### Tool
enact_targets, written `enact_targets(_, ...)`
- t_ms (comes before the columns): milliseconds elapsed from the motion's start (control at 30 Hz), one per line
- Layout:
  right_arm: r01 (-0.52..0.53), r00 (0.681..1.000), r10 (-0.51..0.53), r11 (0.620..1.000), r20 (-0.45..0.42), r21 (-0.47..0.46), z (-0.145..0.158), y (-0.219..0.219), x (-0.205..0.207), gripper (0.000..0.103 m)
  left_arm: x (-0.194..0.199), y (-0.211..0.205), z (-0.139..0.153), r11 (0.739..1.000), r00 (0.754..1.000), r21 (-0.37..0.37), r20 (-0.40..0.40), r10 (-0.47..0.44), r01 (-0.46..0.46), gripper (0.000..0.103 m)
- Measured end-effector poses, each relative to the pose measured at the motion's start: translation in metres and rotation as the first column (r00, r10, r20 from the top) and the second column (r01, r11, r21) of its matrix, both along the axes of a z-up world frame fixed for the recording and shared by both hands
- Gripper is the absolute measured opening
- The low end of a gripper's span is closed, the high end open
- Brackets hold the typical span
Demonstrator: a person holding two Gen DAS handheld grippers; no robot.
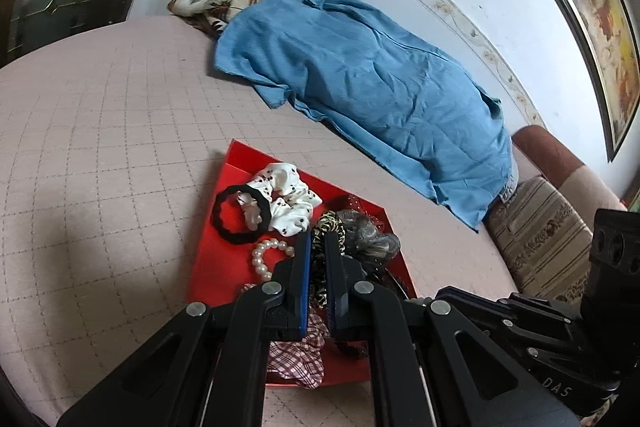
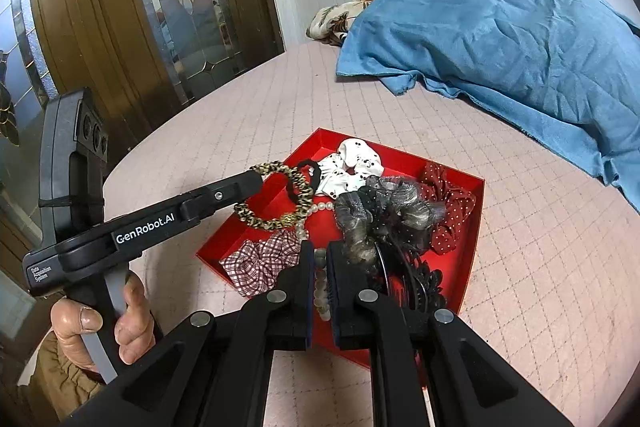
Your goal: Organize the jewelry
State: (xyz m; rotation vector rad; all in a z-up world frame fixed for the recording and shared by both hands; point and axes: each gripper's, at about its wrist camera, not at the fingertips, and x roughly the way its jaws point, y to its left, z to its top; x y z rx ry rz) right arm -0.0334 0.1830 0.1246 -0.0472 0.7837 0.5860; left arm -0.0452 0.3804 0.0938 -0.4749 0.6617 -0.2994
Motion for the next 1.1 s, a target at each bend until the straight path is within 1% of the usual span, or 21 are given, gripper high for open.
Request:
enact_targets(100, 0.003, 1.000, -0.003, 1.000, 0.005, -0.006, 0.000, -0.001, -0.003, 0.007, 0.000, -0.006, -0.001, 0.999, 1.000, 0.042, -0.007, 0.008, -0.008, 0.006)
enact_targets(167, 0.007, 1.000, -0.007, 1.000, 0.007, -0.011, 0.000, -0.002, -0.003, 0.007, 0.000, -0.010, -0.001, 0.996, 1.000, 0.089, -0.013, 0.024, -0.023, 0.006)
enact_targets(400, 0.023, 1.000, -0.023, 1.000, 0.003, -0.011, 0.000, -0.007, -0.001, 0.007, 0.000, -0.013, -0.003, 0.985, 0.998, 0.166, -0.021, 0.055, -0.050, 0.006)
enact_targets(733, 0.013, 1.000, -0.013, 1.000, -0.003, -0.019, -0.002, -0.003, -0.002, 0.007, 0.002, -0.014, -0.009, 0.973, 0.995, 0.220, -0.045, 0.084, -0.072, 0.006)
enact_targets(1100, -0.004, 1.000, 0.004, 1.000, -0.019, -0.024, -0.006, 0.003, -0.002, 0.008, 0.007, -0.014, -0.013, 0.964, 0.992, 0.254, -0.069, 0.105, -0.084, 0.006)
